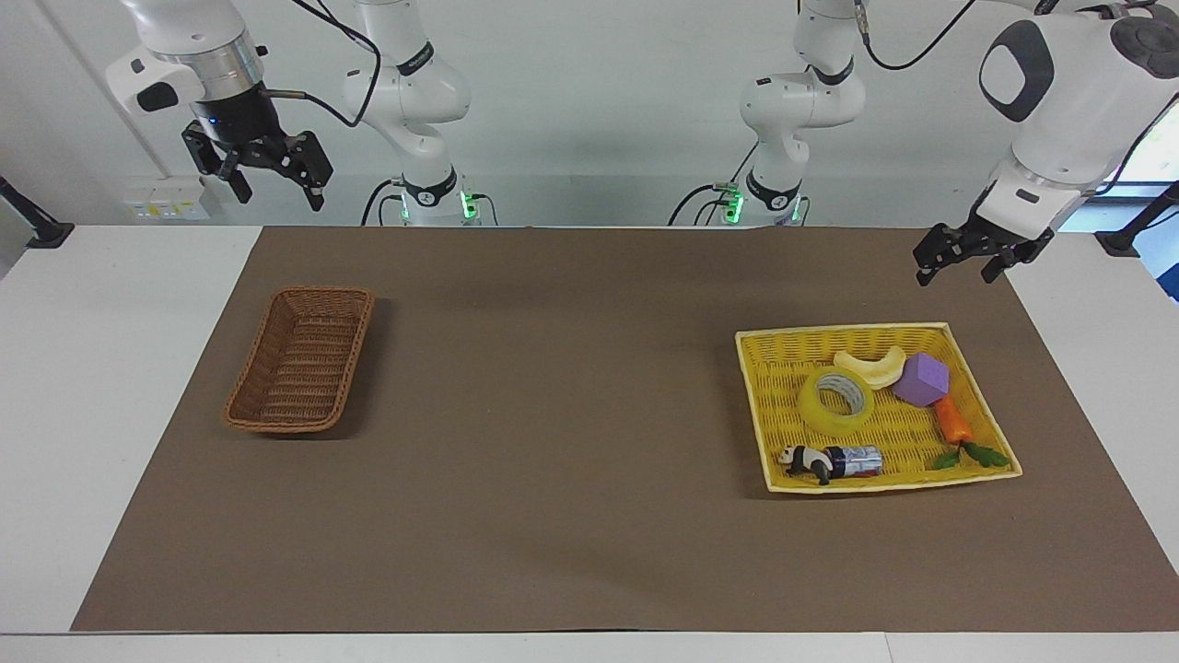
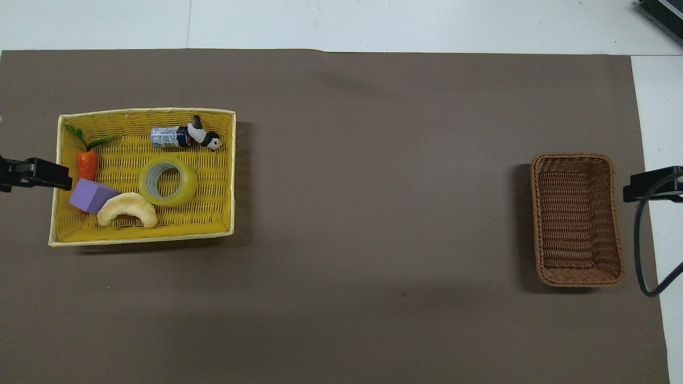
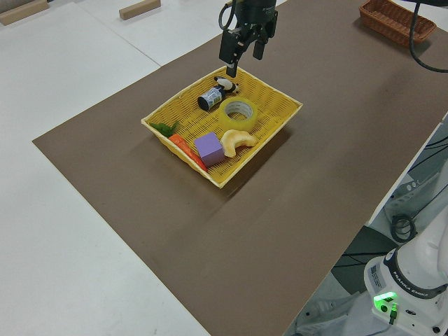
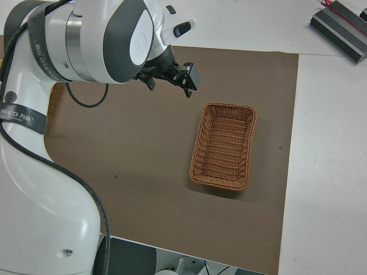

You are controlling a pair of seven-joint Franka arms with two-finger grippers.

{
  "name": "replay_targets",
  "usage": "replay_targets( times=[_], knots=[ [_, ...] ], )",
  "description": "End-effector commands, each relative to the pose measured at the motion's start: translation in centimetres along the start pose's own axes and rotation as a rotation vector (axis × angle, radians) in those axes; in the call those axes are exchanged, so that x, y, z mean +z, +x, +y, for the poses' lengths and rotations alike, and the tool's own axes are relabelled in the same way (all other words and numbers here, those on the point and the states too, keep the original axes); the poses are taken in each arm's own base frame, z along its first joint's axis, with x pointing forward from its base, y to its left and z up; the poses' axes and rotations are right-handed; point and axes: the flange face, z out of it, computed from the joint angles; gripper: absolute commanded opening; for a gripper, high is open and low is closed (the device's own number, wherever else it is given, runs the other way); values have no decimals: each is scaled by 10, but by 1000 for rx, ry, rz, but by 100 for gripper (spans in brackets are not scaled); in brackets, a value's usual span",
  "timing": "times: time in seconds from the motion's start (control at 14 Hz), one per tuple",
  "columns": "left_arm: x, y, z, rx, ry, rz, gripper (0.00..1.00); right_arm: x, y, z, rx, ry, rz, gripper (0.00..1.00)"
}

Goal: Move tape to another basket

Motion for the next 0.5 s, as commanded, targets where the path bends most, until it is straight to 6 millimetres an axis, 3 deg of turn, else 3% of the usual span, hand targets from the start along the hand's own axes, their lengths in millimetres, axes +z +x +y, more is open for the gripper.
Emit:
replay_targets(
  times=[0.0,0.43],
  knots=[
    [36,0,-6,4,-12,15,100,-3,-1,2,7,5,-1,100],
    [119,17,12,57,-15,21,100,-3,-1,2,7,5,-1,100]
  ],
)
